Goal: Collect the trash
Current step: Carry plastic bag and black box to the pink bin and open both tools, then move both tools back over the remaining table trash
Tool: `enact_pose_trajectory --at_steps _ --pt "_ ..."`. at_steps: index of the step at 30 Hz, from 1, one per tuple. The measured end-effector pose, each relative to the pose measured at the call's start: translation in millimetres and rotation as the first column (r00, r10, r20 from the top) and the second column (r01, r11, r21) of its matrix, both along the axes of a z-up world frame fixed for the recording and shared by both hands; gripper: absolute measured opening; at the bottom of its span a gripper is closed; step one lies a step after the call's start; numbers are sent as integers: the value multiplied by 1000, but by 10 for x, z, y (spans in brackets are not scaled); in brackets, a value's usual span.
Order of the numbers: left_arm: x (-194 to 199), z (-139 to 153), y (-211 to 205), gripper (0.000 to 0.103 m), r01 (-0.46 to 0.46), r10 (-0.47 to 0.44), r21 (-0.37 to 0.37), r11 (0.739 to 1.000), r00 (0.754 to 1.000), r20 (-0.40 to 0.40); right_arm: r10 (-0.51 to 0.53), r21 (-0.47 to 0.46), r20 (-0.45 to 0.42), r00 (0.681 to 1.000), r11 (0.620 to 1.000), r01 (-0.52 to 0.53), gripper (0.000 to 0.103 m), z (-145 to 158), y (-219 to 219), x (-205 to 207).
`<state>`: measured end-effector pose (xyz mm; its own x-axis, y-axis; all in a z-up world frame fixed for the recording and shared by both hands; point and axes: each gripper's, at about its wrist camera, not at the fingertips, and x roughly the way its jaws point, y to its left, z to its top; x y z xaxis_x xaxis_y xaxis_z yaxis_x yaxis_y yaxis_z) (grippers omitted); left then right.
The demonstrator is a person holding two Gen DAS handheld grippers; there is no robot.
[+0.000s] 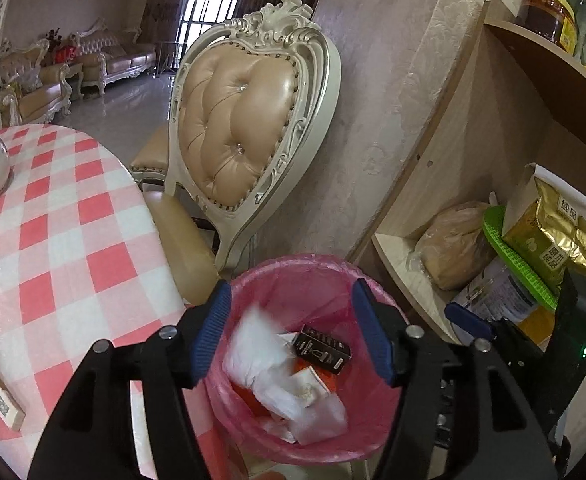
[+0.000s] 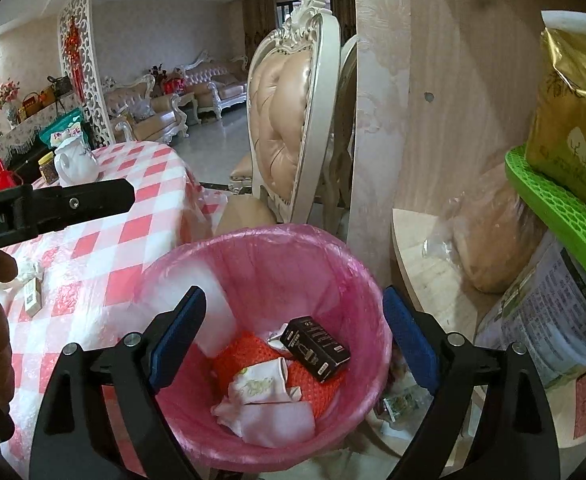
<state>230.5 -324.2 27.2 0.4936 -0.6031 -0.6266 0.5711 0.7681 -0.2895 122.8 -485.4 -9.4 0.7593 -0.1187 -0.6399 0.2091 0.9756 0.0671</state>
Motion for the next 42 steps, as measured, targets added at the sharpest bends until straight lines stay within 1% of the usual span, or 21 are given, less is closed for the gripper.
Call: enact_pose_trajectory --at_steps 8,13,19,22,28,34,38,42 --pt "-52 0 167 61 -29 29 -1 1000 1000 6 14 12 2 1000 1000 -14 85 -9 49 -4" --pt "-105 24 343 62 -58 58 -1 998 998 22 29 23 8 1000 999 -29 85 -12 108 -18" --pt "-204 81 703 66 -118 118 -13 993 991 55 56 22 23 998 998 -57 85 24 251 -18" --pt "-252 117 901 67 -149 150 -17 989 986 75 75 20 32 997 997 -76 85 51 373 -10" --pt "-331 210 1338 68 -211 212 -20 977 970 116 119 0 46 992 993 -120 85 109 648 2" --pt "-380 272 1770 69 -276 276 -21 961 950 149 155 -27 58 986 988 -154 85 180 922 44" --pt "-414 253 2079 72 -334 330 -9 943 929 170 184 -7 63 981 983 -184 85 190 1086 71" --pt "-444 214 2363 72 -383 377 2 924 909 178 207 -12 59 977 978 -206 85 195 1284 104"
